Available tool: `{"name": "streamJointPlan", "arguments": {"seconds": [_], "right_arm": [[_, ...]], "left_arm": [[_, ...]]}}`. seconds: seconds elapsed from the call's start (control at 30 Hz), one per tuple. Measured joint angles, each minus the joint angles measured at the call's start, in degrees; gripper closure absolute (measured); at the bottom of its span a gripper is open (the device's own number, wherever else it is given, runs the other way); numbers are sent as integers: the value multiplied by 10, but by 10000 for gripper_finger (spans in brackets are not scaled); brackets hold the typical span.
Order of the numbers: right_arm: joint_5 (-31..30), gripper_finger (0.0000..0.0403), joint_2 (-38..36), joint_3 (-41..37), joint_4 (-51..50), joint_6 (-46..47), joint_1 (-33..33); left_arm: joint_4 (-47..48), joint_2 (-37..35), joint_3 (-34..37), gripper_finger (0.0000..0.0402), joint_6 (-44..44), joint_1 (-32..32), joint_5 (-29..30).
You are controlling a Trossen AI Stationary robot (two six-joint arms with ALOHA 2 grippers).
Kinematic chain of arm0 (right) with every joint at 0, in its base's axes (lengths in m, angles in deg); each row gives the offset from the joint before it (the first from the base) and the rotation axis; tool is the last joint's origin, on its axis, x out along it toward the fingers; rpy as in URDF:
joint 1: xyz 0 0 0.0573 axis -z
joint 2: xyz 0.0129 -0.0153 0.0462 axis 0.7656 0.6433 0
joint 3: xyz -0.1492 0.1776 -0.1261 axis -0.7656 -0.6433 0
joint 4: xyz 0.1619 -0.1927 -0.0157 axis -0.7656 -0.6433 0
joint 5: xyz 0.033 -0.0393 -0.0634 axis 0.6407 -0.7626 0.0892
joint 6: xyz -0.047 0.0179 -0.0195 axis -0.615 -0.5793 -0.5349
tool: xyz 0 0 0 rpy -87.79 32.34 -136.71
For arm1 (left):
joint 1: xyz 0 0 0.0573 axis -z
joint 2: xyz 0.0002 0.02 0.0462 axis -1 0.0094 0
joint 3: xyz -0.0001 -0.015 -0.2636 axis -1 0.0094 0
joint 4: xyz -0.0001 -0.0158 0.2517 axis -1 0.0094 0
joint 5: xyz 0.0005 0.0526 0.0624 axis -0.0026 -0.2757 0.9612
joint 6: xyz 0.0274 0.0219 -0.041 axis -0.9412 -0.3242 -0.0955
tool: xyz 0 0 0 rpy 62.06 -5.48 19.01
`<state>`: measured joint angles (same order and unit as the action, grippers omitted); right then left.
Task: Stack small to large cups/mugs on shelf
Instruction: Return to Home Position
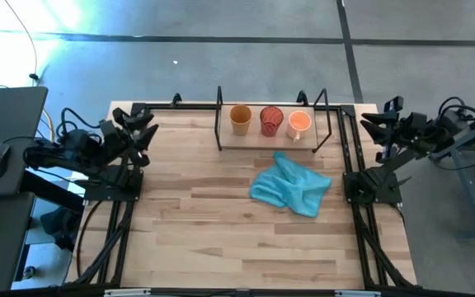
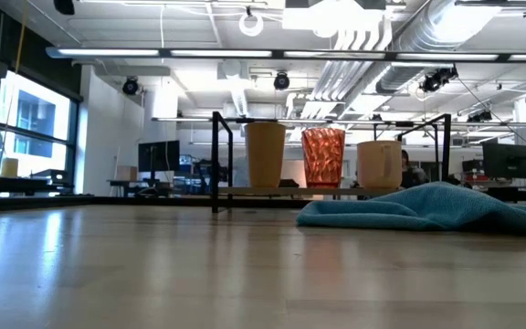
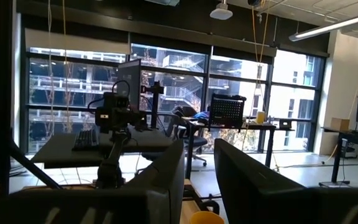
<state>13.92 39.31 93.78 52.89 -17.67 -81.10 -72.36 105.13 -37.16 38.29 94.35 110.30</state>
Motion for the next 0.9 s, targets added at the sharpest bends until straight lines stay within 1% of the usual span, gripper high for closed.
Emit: {"name": "streamJointPlan", "arguments": {"seconds": [0.17, 0.3, 0.53, 0.67, 0.73, 0.9], "right_arm": [[-10, 325, 0, 0, 0, 0, 0], [-11, 325, 0, 0, 0, 0, 0], [-12, 325, 0, 0, 0, -2, 0], [-18, 325, 0, 0, 2, -2, 0], [-19, 325, 0, 0, 5, -2, 0], [-19, 325, 0, 0, 8, -2, 0]], "left_arm": [[-52, -32, 32, 236, -53, 0, 25], [-85, -65, 51, 236, -89, 0, 33], [-85, -138, 89, 236, -101, 0, 58], [-94, -182, 116, 236, -102, 0, 63], [-118, -180, 127, 236, -113, 0, 73], [-137, -181, 138, 236, -141, 0, 100]]}}
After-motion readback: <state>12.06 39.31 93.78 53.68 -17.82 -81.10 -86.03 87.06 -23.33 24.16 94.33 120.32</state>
